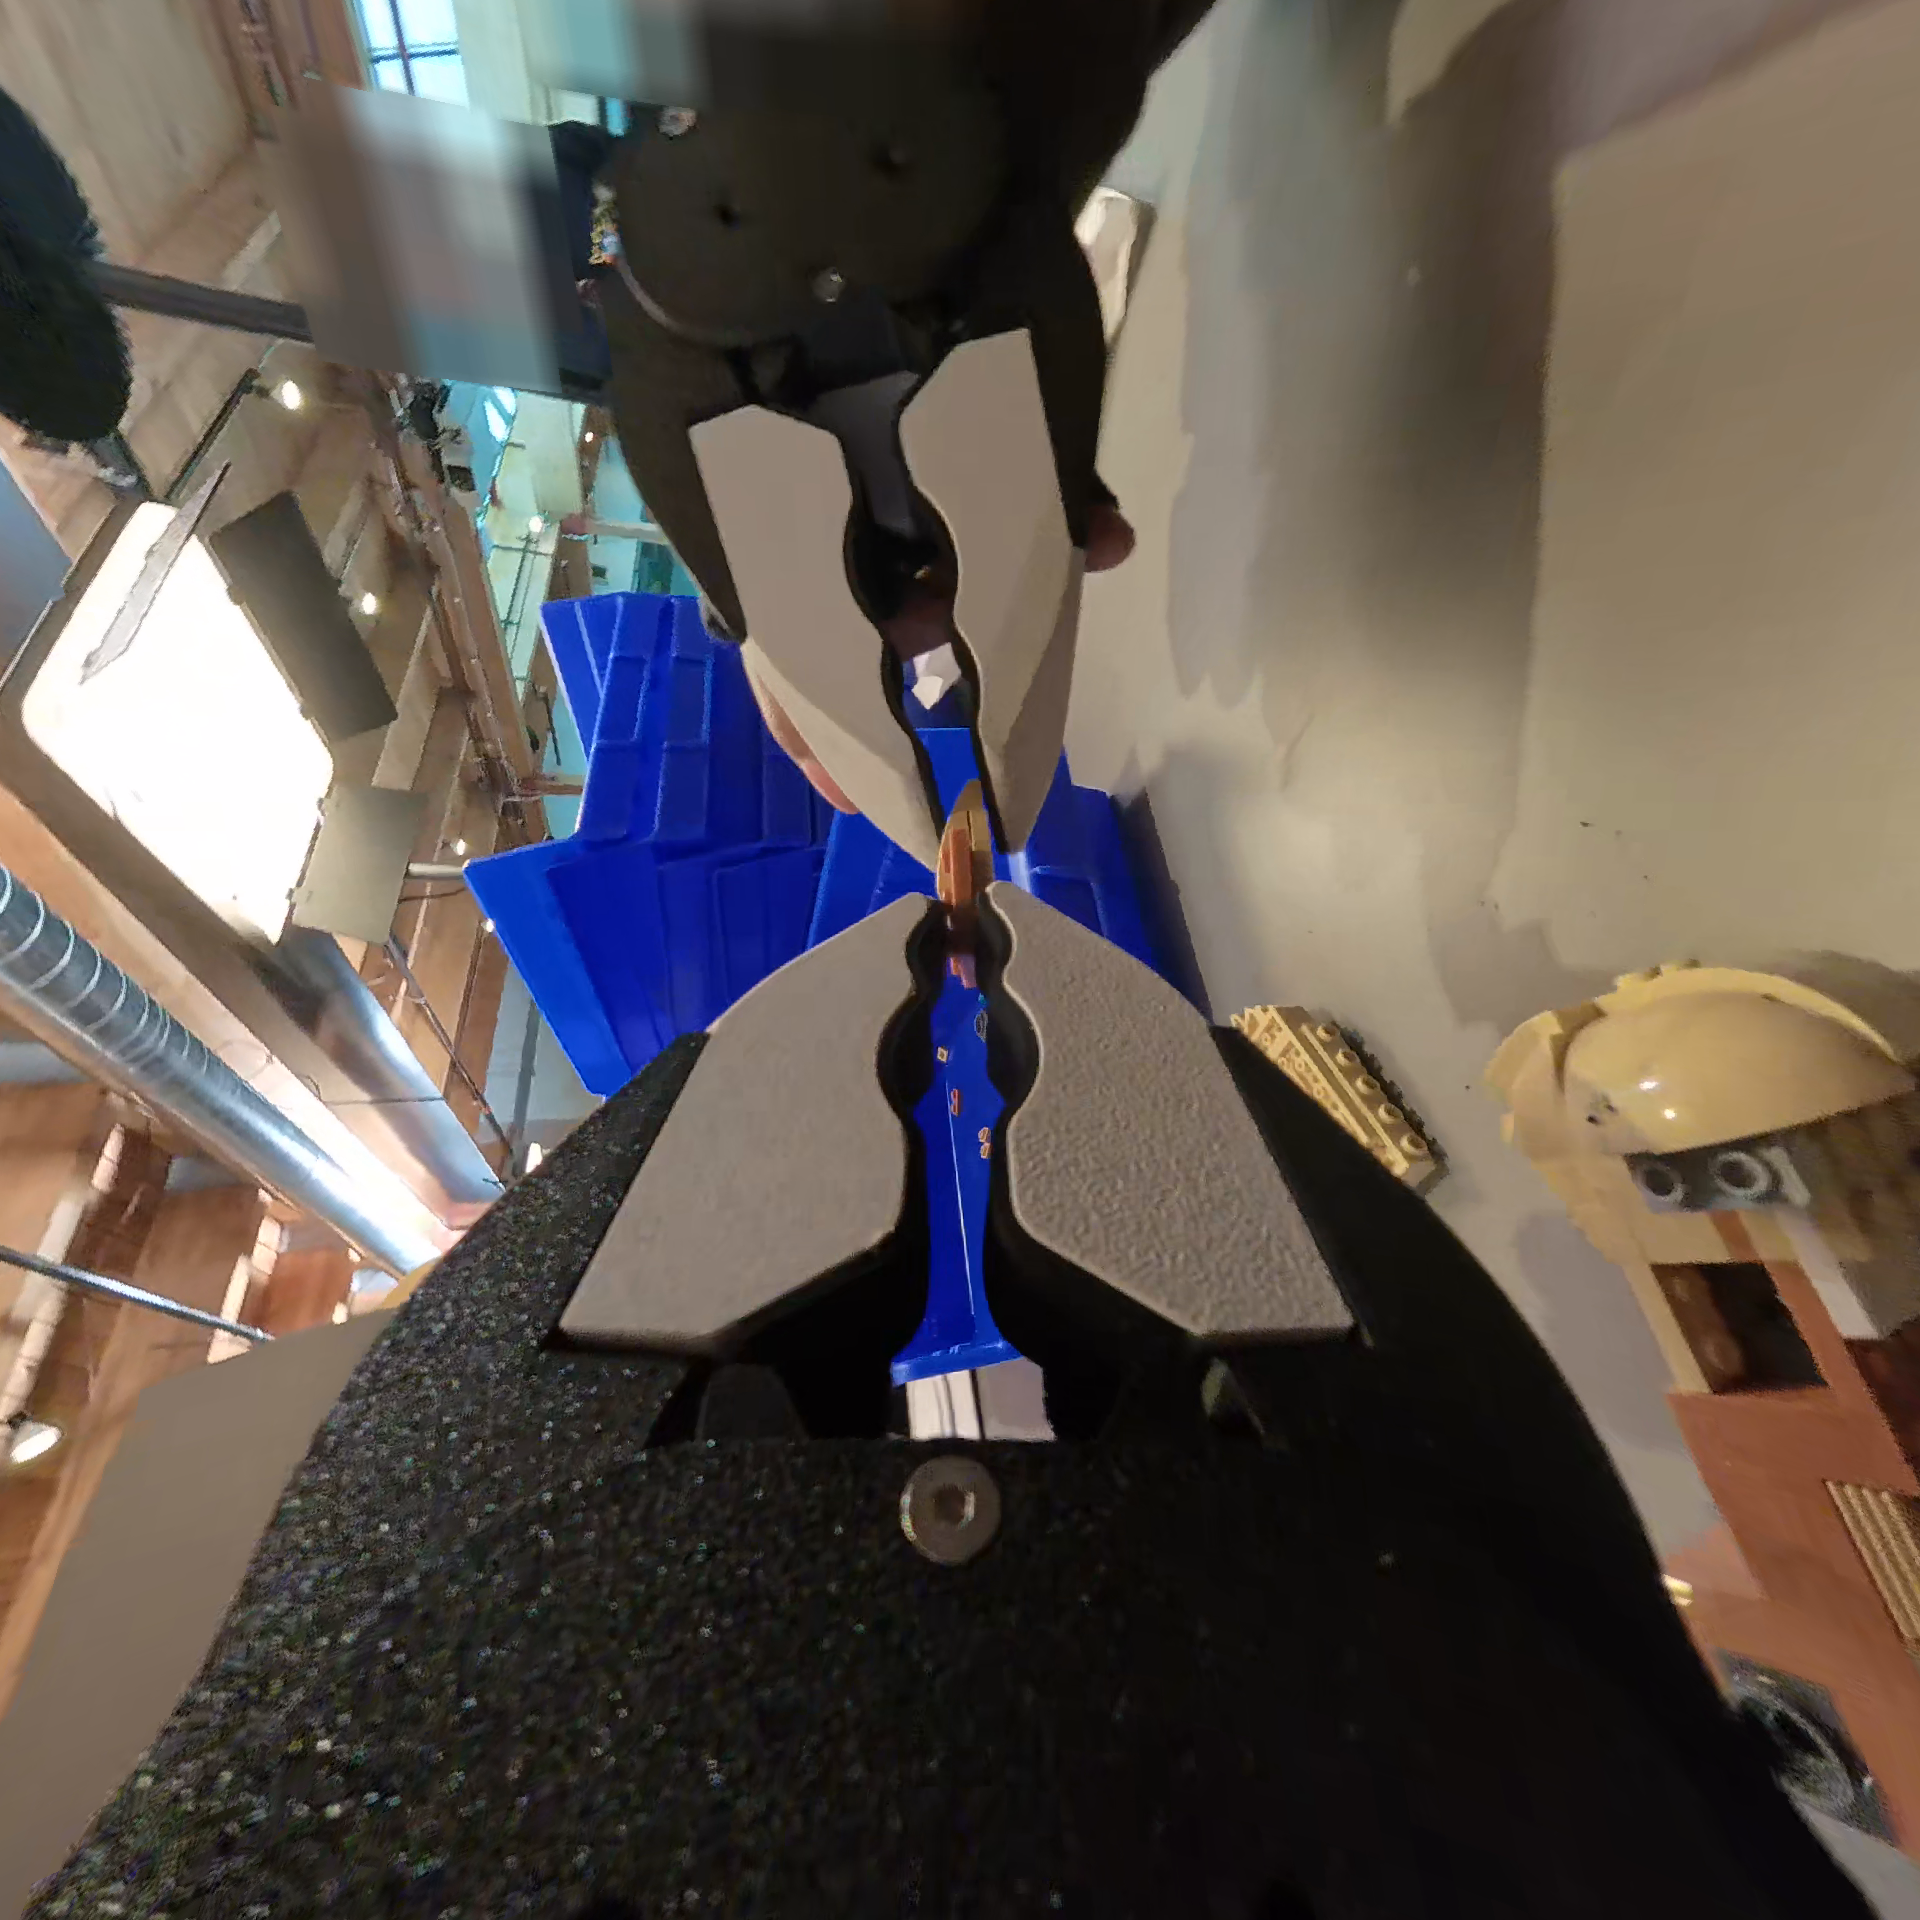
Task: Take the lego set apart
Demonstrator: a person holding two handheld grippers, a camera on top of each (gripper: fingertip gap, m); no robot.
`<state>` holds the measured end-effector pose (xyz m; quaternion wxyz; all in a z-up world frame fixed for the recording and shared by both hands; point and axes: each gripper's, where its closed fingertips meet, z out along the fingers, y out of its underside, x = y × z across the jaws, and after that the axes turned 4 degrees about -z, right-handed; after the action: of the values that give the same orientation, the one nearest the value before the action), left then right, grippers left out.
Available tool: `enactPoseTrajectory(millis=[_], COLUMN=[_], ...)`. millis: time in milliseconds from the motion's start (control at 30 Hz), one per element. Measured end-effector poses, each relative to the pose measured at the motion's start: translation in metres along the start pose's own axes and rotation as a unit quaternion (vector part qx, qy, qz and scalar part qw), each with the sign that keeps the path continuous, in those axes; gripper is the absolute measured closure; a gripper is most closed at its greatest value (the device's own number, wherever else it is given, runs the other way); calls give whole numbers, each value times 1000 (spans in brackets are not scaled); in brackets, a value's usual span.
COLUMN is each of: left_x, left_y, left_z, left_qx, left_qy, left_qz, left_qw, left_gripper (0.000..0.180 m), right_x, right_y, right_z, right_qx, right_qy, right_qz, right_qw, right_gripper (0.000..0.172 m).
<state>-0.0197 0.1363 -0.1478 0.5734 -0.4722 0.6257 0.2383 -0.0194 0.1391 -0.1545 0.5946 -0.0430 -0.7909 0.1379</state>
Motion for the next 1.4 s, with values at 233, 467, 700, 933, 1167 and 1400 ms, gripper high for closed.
enactPoseTrajectory(millis=[233, 467, 700, 933, 1167, 1400], left_x=[16, 21, 23, 24, 20, 24], left_y=[-9, -20, -28, -28, -23, 3], left_z=[3, 2, 3, 2, 5, 12], left_qx=[-4, 0, 5, 8, 2, -18], left_qy=[40, 48, 45, 43, 34, 87], left_qz=[98, 154, 187, 191, 144, -144], left_qw=[994, 987, 981, 981, 989, 986], left_gripper=[175, 175, 176, 179, 180, 177], right_x=[-19, -26, -31, -33, -33, -27], right_y=[-5, -12, -17, -17, -11, 14], right_z=[-6, -14, -19, -18, -13, 3], right_qx=[31, 95, 135, 153, 143, 51], right_qy=[-88, -162, -224, -253, -251, -143], right_qz=[57, 199, 295, 355, 387, 260], right_qw=[994, 962, 919, 887, 876, 954], right_gripper=[164, 164, 164, 165, 166, 166])
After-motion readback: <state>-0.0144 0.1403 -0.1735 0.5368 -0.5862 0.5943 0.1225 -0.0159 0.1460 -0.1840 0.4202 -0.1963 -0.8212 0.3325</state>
